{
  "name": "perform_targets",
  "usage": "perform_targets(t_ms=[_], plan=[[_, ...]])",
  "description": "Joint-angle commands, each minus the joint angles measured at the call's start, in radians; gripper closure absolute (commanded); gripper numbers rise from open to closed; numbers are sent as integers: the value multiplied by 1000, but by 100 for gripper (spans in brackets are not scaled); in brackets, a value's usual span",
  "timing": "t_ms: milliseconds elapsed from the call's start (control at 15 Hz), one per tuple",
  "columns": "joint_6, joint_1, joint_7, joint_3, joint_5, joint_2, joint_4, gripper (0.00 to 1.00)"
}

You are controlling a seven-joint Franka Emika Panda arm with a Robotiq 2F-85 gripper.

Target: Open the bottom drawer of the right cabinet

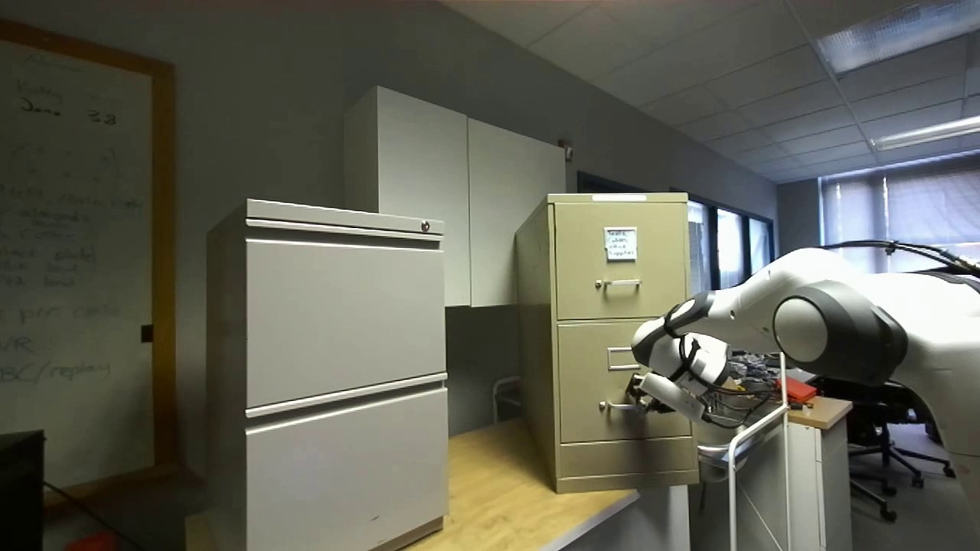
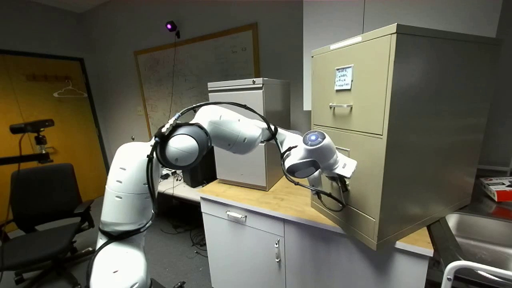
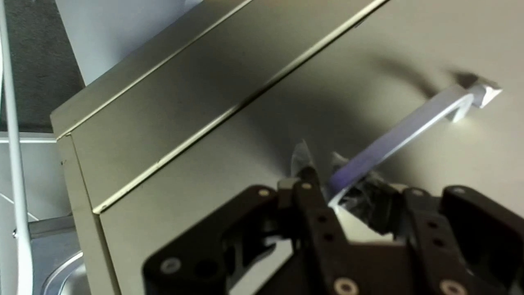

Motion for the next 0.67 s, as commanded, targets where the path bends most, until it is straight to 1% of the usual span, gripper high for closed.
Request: perform_targets(t_ms=[0,200,400,467,600], plan=[[-26,-34,-183,88,160,-123,-209,96],[7,-77,-313,144,334,-133,-224,96],[5,-120,-445,184,510,-138,-226,96],[-6,-130,-472,186,550,-141,-233,96],[-39,-139,-459,155,545,-137,-234,96]])
